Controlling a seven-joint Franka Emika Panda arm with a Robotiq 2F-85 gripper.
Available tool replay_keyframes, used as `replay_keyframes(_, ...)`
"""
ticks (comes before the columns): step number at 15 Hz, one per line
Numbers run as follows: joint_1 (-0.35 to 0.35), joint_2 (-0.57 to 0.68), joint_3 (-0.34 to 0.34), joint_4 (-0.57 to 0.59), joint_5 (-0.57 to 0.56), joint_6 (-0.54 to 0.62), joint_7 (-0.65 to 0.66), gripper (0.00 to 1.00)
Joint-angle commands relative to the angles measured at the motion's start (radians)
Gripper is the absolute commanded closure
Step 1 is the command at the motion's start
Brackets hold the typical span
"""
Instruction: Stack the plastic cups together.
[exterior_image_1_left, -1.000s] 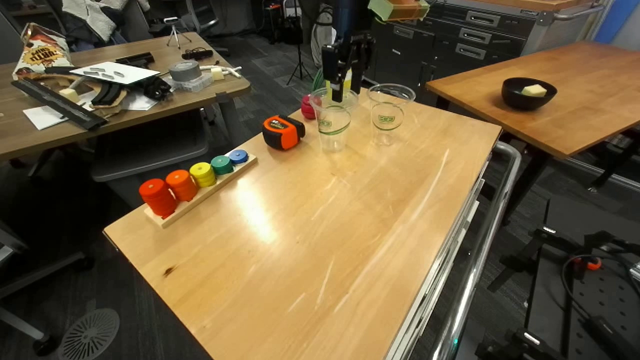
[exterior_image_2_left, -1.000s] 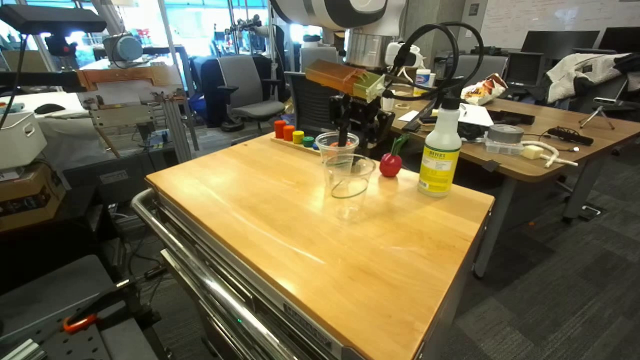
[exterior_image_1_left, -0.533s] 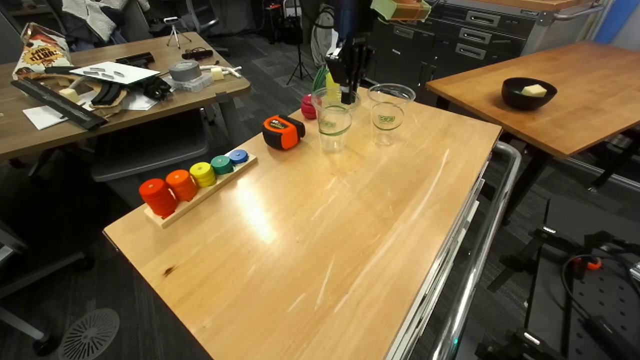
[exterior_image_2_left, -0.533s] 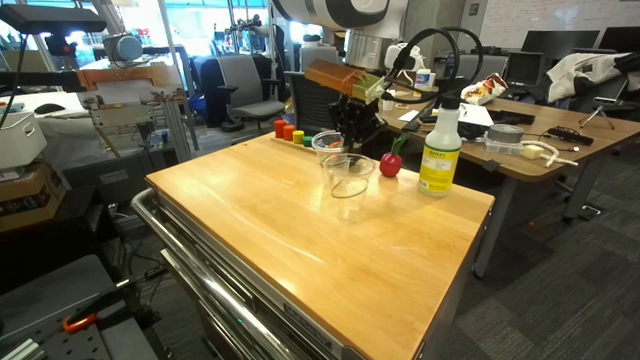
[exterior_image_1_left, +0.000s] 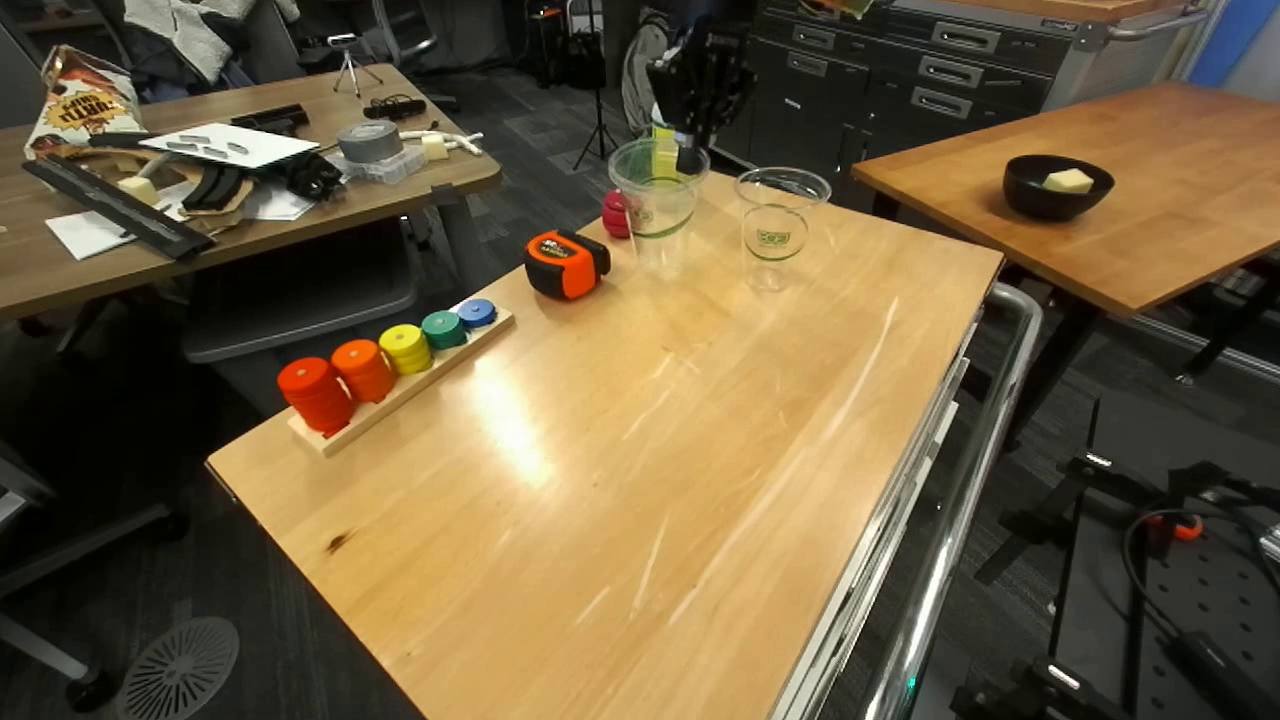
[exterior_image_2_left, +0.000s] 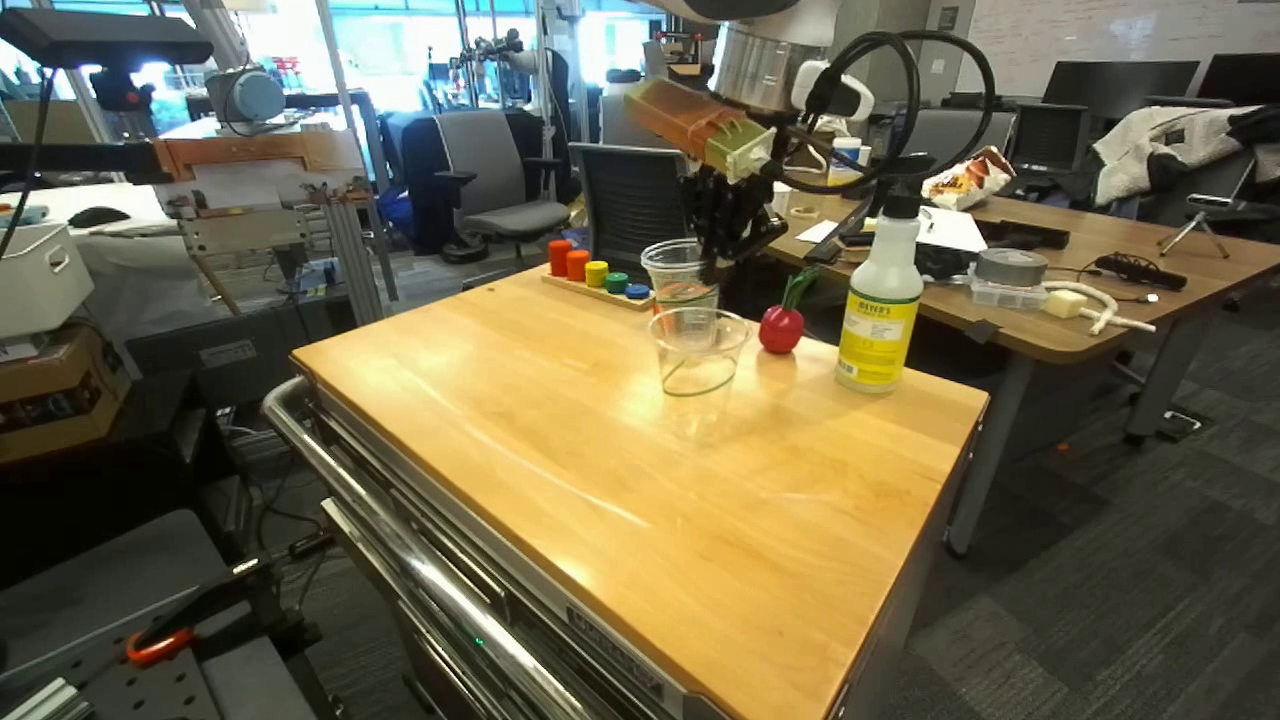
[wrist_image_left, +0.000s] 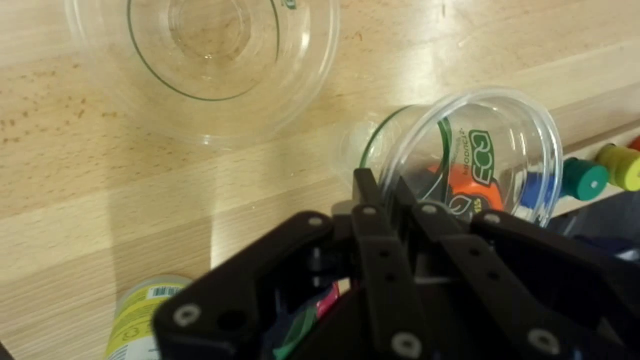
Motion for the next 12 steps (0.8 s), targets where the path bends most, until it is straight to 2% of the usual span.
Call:
replay_keyframes(1, -0.043, -0.095, 0.005, 0.010, 0.131, -0.063, 0.036, 0.98)
replay_keyframes(3, -0.050, -0.158, -0.016, -0.013, 0.149, -0.052, 0.056, 0.98)
replay_keyframes(7, -0.047, -0.288, -0.066, -0.074, 0.072, -0.045, 0.118, 0.98)
replay_keyframes(12, -0.046, -0.390, -0.105, -0.138, 0.002, -0.151, 0.185, 0.98)
